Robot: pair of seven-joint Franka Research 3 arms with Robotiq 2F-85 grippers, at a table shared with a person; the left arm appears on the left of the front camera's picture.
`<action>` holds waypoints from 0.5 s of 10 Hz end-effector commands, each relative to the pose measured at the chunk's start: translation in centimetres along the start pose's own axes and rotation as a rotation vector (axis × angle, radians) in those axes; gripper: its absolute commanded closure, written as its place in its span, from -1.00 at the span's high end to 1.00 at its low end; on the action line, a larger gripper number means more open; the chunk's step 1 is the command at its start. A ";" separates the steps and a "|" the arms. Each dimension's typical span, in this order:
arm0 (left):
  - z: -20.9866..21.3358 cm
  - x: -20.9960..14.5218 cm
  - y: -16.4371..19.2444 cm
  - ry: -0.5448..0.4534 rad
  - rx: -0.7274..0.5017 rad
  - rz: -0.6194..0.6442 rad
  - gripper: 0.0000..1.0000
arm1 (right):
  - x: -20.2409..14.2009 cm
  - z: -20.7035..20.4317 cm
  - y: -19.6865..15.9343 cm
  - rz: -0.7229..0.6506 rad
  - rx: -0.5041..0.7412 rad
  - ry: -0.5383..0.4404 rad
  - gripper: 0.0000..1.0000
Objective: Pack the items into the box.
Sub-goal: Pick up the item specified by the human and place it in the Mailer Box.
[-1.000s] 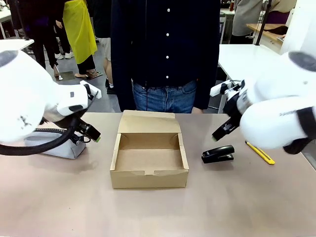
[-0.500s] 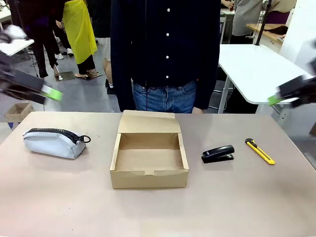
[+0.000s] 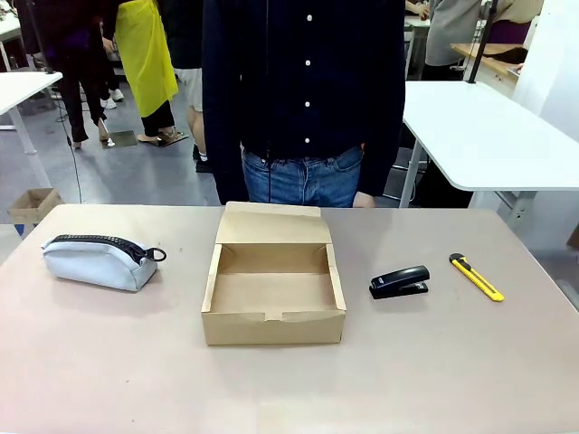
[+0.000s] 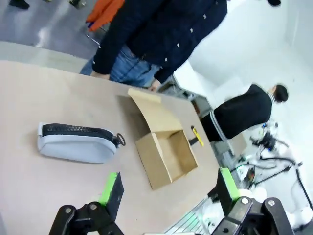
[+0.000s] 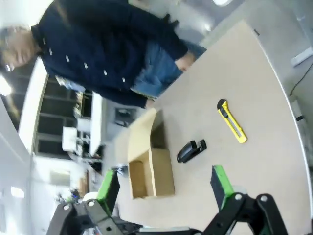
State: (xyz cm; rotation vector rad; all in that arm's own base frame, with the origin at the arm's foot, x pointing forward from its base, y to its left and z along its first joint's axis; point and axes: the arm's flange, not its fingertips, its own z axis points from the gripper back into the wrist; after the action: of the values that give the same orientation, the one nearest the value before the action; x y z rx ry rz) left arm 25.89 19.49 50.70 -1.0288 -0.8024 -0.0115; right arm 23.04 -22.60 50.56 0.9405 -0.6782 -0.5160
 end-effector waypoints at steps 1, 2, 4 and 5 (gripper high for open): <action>-3.1 -1.6 0.6 -0.029 -0.030 0.023 1.00 | 0.8 -0.6 -3.9 -0.080 0.077 -0.042 1.00; -3.1 -2.3 1.0 -0.049 -0.025 0.047 1.00 | 0.7 -0.2 -5.8 -0.130 0.087 -0.054 1.00; -2.8 -2.3 2.0 -0.098 -0.013 0.097 1.00 | 0.4 -0.5 -7.0 -0.134 0.081 -0.091 1.00; -1.1 0.2 2.1 -0.057 -0.023 0.080 1.00 | 0.7 0.8 -6.7 -0.174 0.066 -0.077 1.00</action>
State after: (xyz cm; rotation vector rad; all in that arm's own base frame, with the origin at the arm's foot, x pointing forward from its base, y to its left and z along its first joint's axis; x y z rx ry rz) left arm 28.02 19.88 48.24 -1.0945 -0.8122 0.1122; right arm 22.60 -27.11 44.34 1.0573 -0.6842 -0.7082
